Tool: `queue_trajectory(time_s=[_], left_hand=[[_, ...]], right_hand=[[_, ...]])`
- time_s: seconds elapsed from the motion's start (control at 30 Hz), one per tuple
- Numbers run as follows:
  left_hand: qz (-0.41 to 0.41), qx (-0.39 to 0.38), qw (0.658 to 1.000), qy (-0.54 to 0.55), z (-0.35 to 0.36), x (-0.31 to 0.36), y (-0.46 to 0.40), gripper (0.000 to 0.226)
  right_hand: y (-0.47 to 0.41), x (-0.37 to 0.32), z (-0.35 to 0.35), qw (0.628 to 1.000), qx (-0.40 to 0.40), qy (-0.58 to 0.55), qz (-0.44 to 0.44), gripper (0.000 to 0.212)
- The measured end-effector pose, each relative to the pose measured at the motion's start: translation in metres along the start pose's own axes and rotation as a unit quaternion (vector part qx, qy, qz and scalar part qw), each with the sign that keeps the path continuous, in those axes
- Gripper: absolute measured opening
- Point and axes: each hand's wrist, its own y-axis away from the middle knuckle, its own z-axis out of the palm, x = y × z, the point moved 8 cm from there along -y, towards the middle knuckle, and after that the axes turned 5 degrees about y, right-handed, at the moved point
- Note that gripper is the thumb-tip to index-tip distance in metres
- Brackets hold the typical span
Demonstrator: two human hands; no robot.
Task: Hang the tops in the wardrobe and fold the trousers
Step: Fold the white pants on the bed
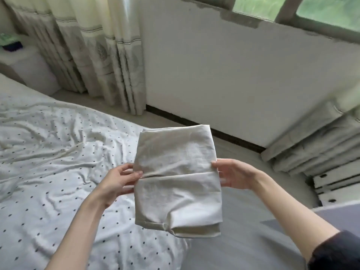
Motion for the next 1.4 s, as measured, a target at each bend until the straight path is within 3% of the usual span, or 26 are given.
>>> queue_trajectory(time_s=[0.1, 0.2, 0.23, 0.3, 0.37, 0.47, 0.67, 0.7, 0.87, 1.03, 1.23, 1.4], left_hand=[[-0.017, -0.107, 0.994, -0.03, 0.104, 0.007, 0.002, 0.013], [-0.027, -0.186, 0.979, -0.075, 0.191, 0.003, 0.008, 0.051], [-0.031, -0.212, 0.972, -0.092, 0.226, -0.001, 0.012, 0.049], [-0.035, -0.26, 0.959, -0.107, 0.299, -0.016, 0.021, 0.023], [-0.036, -0.301, 0.944, -0.132, 0.364, -0.029, 0.033, 0.013], [-0.048, -0.39, 0.905, -0.164, 0.459, -0.047, 0.067, 0.018], [-0.049, -0.538, 0.812, -0.221, 0.613, -0.062, 0.15, 0.033], [-0.05, -0.577, 0.782, -0.232, 0.651, -0.065, 0.174, 0.032], [-0.029, -0.654, 0.707, -0.268, 0.745, -0.069, 0.239, 0.036], [0.008, -0.72, 0.64, -0.27, 0.843, -0.067, 0.322, 0.012], [0.072, -0.772, 0.587, -0.234, 0.937, -0.042, 0.427, 0.017], [0.107, -0.805, 0.554, -0.183, 1.015, -0.024, 0.521, 0.018]], right_hand=[[0.081, 0.025, -0.067, 0.996, 0.057, -0.051, -0.049, 0.047], [0.154, 0.055, -0.115, 0.987, 0.109, -0.078, -0.084, 0.067], [0.184, 0.07, -0.13, 0.982, 0.134, -0.091, -0.097, 0.067], [0.248, 0.101, -0.163, 0.966, 0.183, -0.13, -0.129, 0.058], [0.305, 0.135, -0.188, 0.948, 0.239, -0.157, -0.139, 0.063], [0.388, 0.18, -0.213, 0.917, 0.318, -0.192, -0.147, 0.076], [0.529, 0.246, -0.222, 0.827, 0.456, -0.277, -0.179, 0.075], [0.563, 0.261, -0.22, 0.796, 0.49, -0.3, -0.192, 0.077], [0.647, 0.294, -0.207, 0.722, 0.554, -0.332, -0.249, 0.064], [0.743, 0.318, -0.196, 0.63, 0.633, -0.346, -0.289, 0.085], [0.857, 0.312, -0.187, 0.576, 0.699, -0.289, -0.31, 0.099], [0.968, 0.305, -0.19, 0.543, 0.742, -0.23, -0.32, 0.08]])
